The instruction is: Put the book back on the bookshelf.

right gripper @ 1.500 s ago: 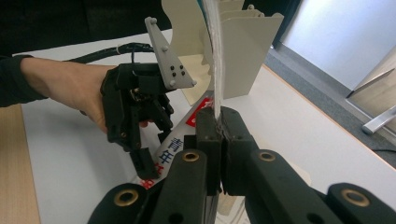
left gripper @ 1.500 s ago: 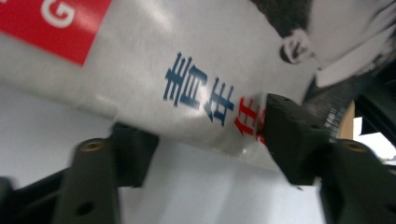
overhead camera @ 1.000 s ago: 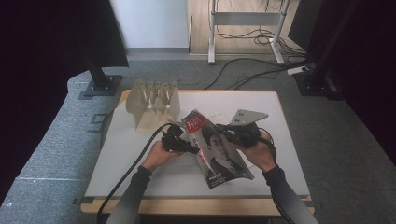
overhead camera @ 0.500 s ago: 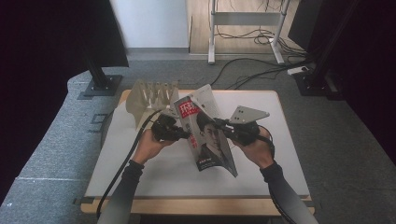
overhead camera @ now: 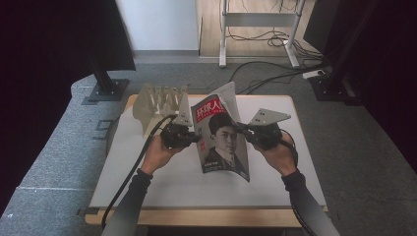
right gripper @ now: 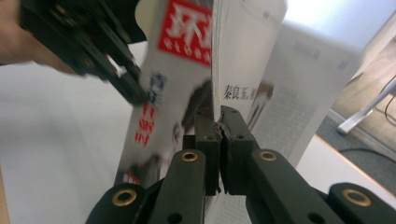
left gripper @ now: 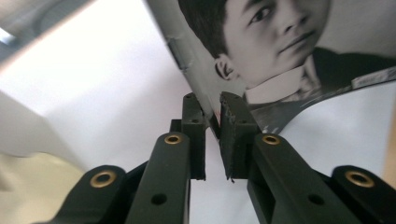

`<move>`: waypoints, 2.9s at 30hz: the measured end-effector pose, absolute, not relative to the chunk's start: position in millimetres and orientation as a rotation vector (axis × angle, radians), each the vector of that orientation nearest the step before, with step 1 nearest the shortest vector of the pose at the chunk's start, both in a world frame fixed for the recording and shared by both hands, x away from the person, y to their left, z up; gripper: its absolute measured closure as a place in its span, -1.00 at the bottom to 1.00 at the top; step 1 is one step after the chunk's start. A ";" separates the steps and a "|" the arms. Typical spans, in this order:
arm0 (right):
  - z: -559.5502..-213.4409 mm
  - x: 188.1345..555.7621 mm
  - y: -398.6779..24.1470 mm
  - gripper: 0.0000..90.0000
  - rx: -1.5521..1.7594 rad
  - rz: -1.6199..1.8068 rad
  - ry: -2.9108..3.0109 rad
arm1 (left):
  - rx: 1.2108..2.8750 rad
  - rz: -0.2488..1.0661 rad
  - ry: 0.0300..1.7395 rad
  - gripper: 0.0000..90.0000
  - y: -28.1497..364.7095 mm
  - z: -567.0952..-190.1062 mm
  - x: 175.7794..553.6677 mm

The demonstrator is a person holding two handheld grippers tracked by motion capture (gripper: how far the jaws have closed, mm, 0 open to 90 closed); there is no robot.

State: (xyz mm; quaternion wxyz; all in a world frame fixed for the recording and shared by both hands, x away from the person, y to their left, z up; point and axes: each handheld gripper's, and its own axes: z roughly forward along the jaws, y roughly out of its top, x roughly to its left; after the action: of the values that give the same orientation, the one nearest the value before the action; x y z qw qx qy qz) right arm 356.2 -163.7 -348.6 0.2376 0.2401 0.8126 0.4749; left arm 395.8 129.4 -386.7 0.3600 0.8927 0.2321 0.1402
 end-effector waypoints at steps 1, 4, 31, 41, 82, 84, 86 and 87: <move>-351.3 358.2 -165.3 0.91 0.673 1.289 2.235 | 2.312 0.373 0.592 0.83 129.7 -385.7 394.1; -359.1 363.9 -171.7 0.90 0.729 1.283 2.241 | 2.310 0.378 0.580 0.83 129.0 -385.2 388.7; -368.1 347.5 -205.9 0.91 0.758 1.253 2.307 | 2.283 0.446 0.562 0.76 98.5 -350.6 383.3; -376.7 350.8 -218.5 0.82 0.805 1.244 2.267 | 2.275 0.394 0.526 0.93 105.7 -348.2 386.3; -504.0 352.5 -252.4 -0.52 1.133 1.121 2.322 | 2.203 0.333 0.744 0.94 200.3 -322.5 369.6; -507.6 351.9 -252.6 -0.54 1.144 1.123 2.321 | 2.195 0.340 0.760 0.94 206.9 -320.9 367.2; -511.7 351.2 -253.0 -0.55 1.151 1.120 2.325 | 2.189 0.348 0.774 0.94 214.5 -318.9 364.9; -514.0 350.9 -253.0 -0.56 1.157 1.119 2.326 | 2.184 0.353 0.784 0.94 218.4 -318.0 363.5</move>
State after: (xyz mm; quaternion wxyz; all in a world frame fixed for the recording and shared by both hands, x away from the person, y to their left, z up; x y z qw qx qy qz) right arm 350.9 -253.0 -514.0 0.1559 0.4041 0.8121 0.3909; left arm 363.5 218.4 -318.0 0.3868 0.8581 0.3078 0.1386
